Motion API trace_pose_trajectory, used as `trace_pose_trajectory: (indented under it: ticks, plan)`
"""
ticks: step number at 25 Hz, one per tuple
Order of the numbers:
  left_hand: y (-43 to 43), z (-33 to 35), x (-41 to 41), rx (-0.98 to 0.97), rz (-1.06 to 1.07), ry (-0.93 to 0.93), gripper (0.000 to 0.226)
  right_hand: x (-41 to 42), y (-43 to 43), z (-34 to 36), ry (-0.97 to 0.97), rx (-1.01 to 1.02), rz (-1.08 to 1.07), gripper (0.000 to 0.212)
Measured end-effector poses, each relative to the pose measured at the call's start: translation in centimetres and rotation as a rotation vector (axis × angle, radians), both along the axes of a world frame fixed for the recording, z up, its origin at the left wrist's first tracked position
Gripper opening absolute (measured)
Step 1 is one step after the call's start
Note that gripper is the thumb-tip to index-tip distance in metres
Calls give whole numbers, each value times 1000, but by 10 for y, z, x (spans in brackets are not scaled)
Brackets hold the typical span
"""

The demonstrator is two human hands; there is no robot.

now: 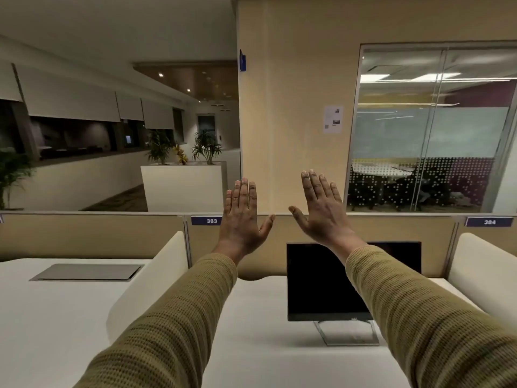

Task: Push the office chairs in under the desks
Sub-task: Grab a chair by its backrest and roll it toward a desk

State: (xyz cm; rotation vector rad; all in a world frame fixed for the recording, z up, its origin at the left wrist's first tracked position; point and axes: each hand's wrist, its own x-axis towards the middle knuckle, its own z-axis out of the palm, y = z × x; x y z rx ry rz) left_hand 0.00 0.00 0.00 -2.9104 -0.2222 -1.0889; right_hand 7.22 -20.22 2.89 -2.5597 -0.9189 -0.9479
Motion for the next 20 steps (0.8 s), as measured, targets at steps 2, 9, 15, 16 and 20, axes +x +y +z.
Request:
trace_pose_trajectory:
  ticks: [2,9,15,16,20]
  plan:
    - [1,-9,-15,9,8,11,91,-16,2,-9,9,-21,-19,83]
    - [0,-59,-61,-17,-18,100,91,-70,0,-59,101,-99,-38,84]
    - [-5,-95,-95,-63,-28,145,91,-102,-3,-87,141,-130,-35,84]
    - [-7,-101,-99,-75,-28,148,91,-106,-3,-91,153,-134,-32,84]
    - [-12,-120,-118,-92,-11,167,90,-123,-6,-108,193,-134,6,83]
